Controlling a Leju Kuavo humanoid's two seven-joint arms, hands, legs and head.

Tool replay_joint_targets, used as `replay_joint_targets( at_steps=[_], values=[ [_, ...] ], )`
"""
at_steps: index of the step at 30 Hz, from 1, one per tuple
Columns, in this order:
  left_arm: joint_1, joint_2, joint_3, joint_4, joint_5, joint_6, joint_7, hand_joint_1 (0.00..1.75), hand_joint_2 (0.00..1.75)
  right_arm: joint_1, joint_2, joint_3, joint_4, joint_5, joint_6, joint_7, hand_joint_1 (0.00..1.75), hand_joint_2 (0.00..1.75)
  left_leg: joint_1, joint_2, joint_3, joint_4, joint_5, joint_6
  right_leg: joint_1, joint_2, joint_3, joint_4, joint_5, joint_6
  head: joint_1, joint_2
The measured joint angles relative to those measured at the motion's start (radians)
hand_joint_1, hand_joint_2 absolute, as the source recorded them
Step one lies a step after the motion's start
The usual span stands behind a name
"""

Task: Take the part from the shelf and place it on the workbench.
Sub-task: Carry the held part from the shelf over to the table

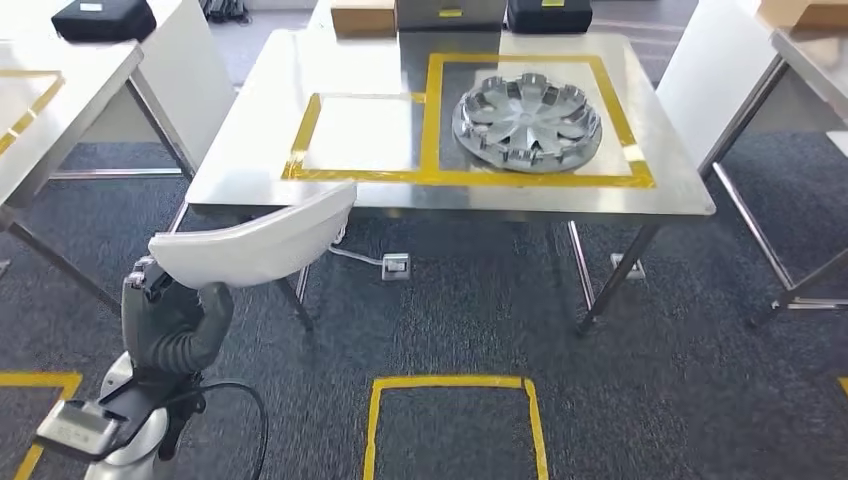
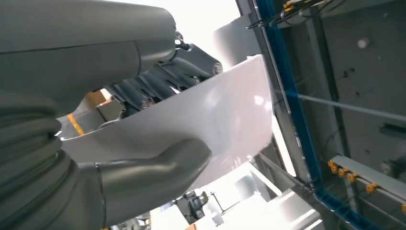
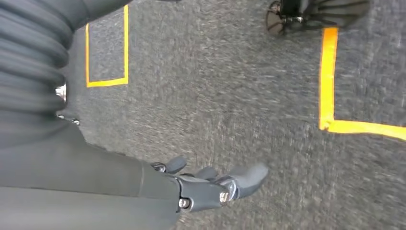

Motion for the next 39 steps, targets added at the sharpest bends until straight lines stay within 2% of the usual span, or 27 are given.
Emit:
replay_joint_targets(
  at_steps=[2, 4, 5, 6, 7, 9, 10, 12, 13, 15, 17, 20, 21, 22, 23, 24, 25, 26, 27, 30, 32, 33, 35, 36, 37, 38, 39],
  values=[
    [0.001, 0.001, 0.001, -0.004, -0.001, 0.005, 0.0, 1.75, 1.75, -0.002, -0.001, 0.0, 0.0, -0.001, 0.0, -0.001, 0.0, 1.75, 0.002, 0.002, -0.034, 0.073, -0.025, -0.009, -0.001, 0.0, 0.019, -0.003, -0.011, -0.012, -0.004, 0.0],
    [0.008, 0.002, 0.001, -0.006, -0.003, 0.011, 0.0, 1.75, 1.75, -0.002, -0.001, 0.0, 0.0, -0.002, 0.0, -0.001, 0.0, 1.75, 0.003, 0.003, -0.107, 0.191, -0.075, -0.017, 0.0, 0.001, 0.033, -0.003, -0.025, -0.018, -0.007, 0.0],
    [0.012, 0.002, 0.001, -0.006, -0.004, 0.015, 0.0, 1.75, 1.75, -0.001, -0.001, 0.0, 0.0, -0.002, 0.0, -0.001, 0.0, 1.75, 0.003, 0.003, -0.141, 0.233, -0.09, -0.019, 0.0, 0.001, 0.04, -0.003, -0.032, -0.018, -0.008, 0.0],
    [0.015, 0.003, 0.002, -0.006, -0.004, 0.016, 0.0, 1.75, 1.75, 0.0, -0.001, 0.001, 0.0, -0.003, 0.0, -0.001, 0.0, 1.75, 0.003, 0.003, -0.163, 0.248, -0.086, -0.018, 0.001, 0.002, 0.049, -0.003, -0.04, -0.019, -0.009, 0.0],
    [0.017, 0.004, 0.002, -0.006, -0.003, 0.018, 0.0, 1.75, 1.75, 0.0, -0.001, 0.001, 0.0, -0.004, 0.0, -0.001, 0.0, 1.75, 0.002, 0.003, -0.168, 0.229, -0.059, -0.015, 0.001, 0.003, 0.059, -0.003, -0.048, -0.018, -0.01, 0.0],
    [0.017, 0.006, 0.004, -0.007, -0.001, 0.021, 0.0, 1.75, 1.75, 0.0, -0.001, 0.001, 0.0, -0.006, -0.001, -0.001, 0.0, 1.75, -0.001, 0.004, -0.141, 0.109, 0.036, -0.003, 0.001, 0.003, 0.082, -0.004, -0.065, -0.015, -0.01, 0.0],
    [0.017, 0.007, 0.005, -0.008, 0.0, 0.023, 0.0, 1.75, 1.75, 0.0, -0.001, 0.001, 0.0, -0.006, -0.001, -0.001, 0.0, 1.75, -0.005, 0.005, -0.126, 0.051, 0.062, 0.003, 0.001, 0.004, 0.091, -0.004, -0.073, -0.012, -0.011, 0.0],
    [0.019, 0.009, 0.006, -0.01, 0.001, 0.025, 0.0, 1.75, 1.75, 0.0, 0.0, 0.002, 0.0, -0.007, -0.002, -0.001, 0.0, 1.75, -0.012, 0.007, -0.107, -0.01, 0.077, 0.015, 0.002, 0.003, 0.101, -0.004, -0.085, 0.0, -0.013, 0.0],
    [0.02, 0.009, 0.006, -0.011, 0.001, 0.026, 0.0, 1.75, 1.75, -0.001, 0.0, 0.003, 0.0, -0.008, -0.002, -0.001, 0.0, 1.75, -0.014, 0.006, -0.104, -0.015, 0.069, 0.021, 0.003, 0.003, 0.106, -0.002, -0.086, 0.006, -0.014, 0.0],
    [0.021, 0.01, 0.006, -0.015, 0.001, 0.027, 0.0, 1.75, 1.75, -0.001, -0.001, 0.005, 0.0, -0.008, -0.002, -0.002, 0.0, 1.75, -0.009, 0.006, -0.086, -0.026, 0.077, 0.034, 0.005, 0.003, 0.11, 0.012, -0.085, 0.015, -0.015, 0.0],
    [0.021, 0.01, 0.006, -0.018, 0.001, 0.029, 0.0, 1.75, 1.75, -0.005, -0.002, 0.008, 0.0, -0.007, -0.002, -0.002, 0.0, 1.75, -0.005, 0.007, -0.063, -0.038, 0.071, 0.043, 0.003, 0.003, 0.078, 0.076, -0.1, 0.024, -0.011, 0.0],
    [0.023, 0.009, 0.006, -0.02, 0.001, 0.03, 0.0, 1.75, 1.75, -0.008, -0.002, 0.013, 0.0, -0.006, -0.001, -0.001, 0.0, 1.75, -0.004, 0.007, -0.046, -0.045, 0.056, 0.05, -0.002, 0.002, -0.041, 0.239, -0.164, 0.039, -0.005, 0.0],
    [0.026, 0.009, 0.006, -0.02, 0.0, 0.031, 0.0, 1.75, 1.75, -0.007, -0.002, 0.015, 0.0, -0.006, -0.001, 0.0, 0.0, 1.75, -0.004, 0.006, -0.039, -0.045, 0.049, 0.049, -0.004, 0.002, -0.07, 0.264, -0.168, 0.043, -0.004, 0.0],
    [0.027, 0.009, 0.006, -0.02, 0.0, 0.031, 0.0, 1.75, 1.75, -0.006, -0.001, 0.016, 0.0, -0.006, 0.0, 0.0, 0.0, 1.75, -0.004, 0.004, -0.03, -0.045, 0.042, 0.047, -0.005, 0.002, -0.084, 0.255, -0.149, 0.044, -0.003, 0.0],
    [0.029, 0.009, 0.006, -0.02, 0.0, 0.031, 0.0, 1.75, 1.75, -0.006, -0.002, 0.016, 0.0, -0.006, 0.0, 0.0, 0.0, 1.75, -0.003, 0.004, -0.019, -0.045, 0.033, 0.044, -0.007, 0.002, -0.079, 0.212, -0.108, 0.045, -0.003, 0.0],
    [0.029, 0.009, 0.006, -0.02, 0.0, 0.031, 0.0, 1.75, 1.75, -0.006, -0.002, 0.016, 0.0, -0.006, 0.0, 0.0, 0.0, 1.75, -0.003, 0.003, -0.006, -0.045, 0.023, 0.04, -0.009, 0.002, -0.062, 0.144, -0.053, 0.044, -0.002, 0.0],
    [0.029, 0.009, 0.006, -0.02, 0.0, 0.031, 0.0, 1.75, 1.75, -0.005, -0.002, 0.017, 0.0, -0.005, 0.0, 0.0, 0.0, 1.75, -0.003, 0.004, 0.005, -0.044, 0.014, 0.036, -0.009, 0.001, -0.044, 0.082, -0.014, 0.042, -0.001, 0.0],
    [0.029, 0.009, 0.006, -0.02, 0.0, 0.031, 0.0, 1.75, 1.75, -0.006, -0.002, 0.017, 0.0, -0.006, 0.0, 0.0, 0.0, 1.75, -0.003, 0.004, 0.012, -0.043, 0.006, 0.03, -0.007, 0.0, -0.029, 0.033, 0.007, 0.038, -0.001, 0.0],
    [0.03, 0.009, 0.006, -0.02, 0.001, 0.031, 0.0, 1.75, 1.75, -0.006, -0.001, 0.017, 0.0, -0.006, 0.001, 0.0, 0.0, 1.75, -0.004, 0.004, 0.015, -0.043, -0.001, 0.024, -0.005, -0.001, -0.021, 0.006, 0.014, 0.031, -0.001, 0.0],
    [0.029, 0.01, 0.005, -0.021, 0.002, 0.026, 0.001, 1.75, 1.75, -0.008, -0.001, 0.018, 0.0, -0.008, -0.001, -0.002, 0.0, 1.75, -0.004, 0.005, 0.022, -0.036, -0.01, 0.006, -0.002, 0.0, -0.008, -0.007, 0.003, 0.007, -0.002, 0.0],
    [0.025, 0.01, 0.004, -0.02, 0.003, 0.023, 0.0, 1.75, 1.75, -0.011, -0.002, 0.018, 0.0, -0.014, -0.006, -0.003, 0.0, 1.75, -0.002, 0.007, -0.001, 0.018, -0.017, -0.003, -0.004, 0.001, 0.011, -0.012, -0.004, -0.006, -0.006, 0.0],
    [0.022, 0.009, 0.003, -0.019, 0.004, 0.021, 0.0, 1.75, 1.75, -0.013, -0.003, 0.018, 0.0, -0.018, -0.009, -0.004, 0.0, 1.75, 0.0, 0.007, -0.034, 0.073, -0.03, -0.007, -0.005, 0.001, 0.021, -0.014, -0.008, -0.011, -0.008, 0.0],
    [0.016, 0.009, 0.002, -0.014, 0.008, 0.016, 0.0, 1.75, 1.75, -0.013, -0.004, 0.018, 0.0, -0.027, -0.015, -0.004, 0.0, 1.75, 0.001, 0.007, -0.12, 0.197, -0.073, -0.012, -0.005, 0.002, 0.037, -0.015, -0.022, -0.015, -0.012, 0.0],
    [0.014, 0.009, 0.002, -0.009, 0.011, 0.013, 0.0, 1.75, 1.75, -0.012, -0.004, 0.018, 0.0, -0.031, -0.017, -0.004, 0.0, 1.75, 0.002, 0.007, -0.156, 0.234, -0.089, -0.012, -0.004, 0.003, 0.046, -0.015, -0.03, -0.015, -0.012, 0.0],
    [0.012, 0.008, 0.001, -0.005, 0.013, 0.009, 0.0, 1.75, 1.75, -0.01, -0.004, 0.018, 0.0, -0.035, -0.018, -0.005, 0.0, 1.75, 0.002, 0.007, -0.176, 0.241, -0.088, -0.011, -0.004, 0.004, 0.057, -0.014, -0.038, -0.015, -0.013, 0.0],
    [0.008, 0.008, 0.0, -0.001, 0.014, 0.006, 0.0, 1.75, 1.75, -0.008, -0.004, 0.018, 0.0, -0.038, -0.019, -0.007, 0.0, 1.75, 0.002, 0.007, -0.179, 0.214, -0.064, -0.009, -0.004, 0.005, 0.068, -0.014, -0.047, -0.014, -0.013, 0.0],
    [0.004, 0.008, -0.001, 0.002, 0.015, 0.004, 0.0, 1.75, 1.75, -0.007, -0.004, 0.018, 0.0, -0.039, -0.02, -0.009, 0.0, 1.75, 0.001, 0.007, -0.168, 0.158, -0.019, -0.004, -0.004, 0.006, 0.081, -0.015, -0.056, -0.013, -0.013, 0.0]
  ],
)
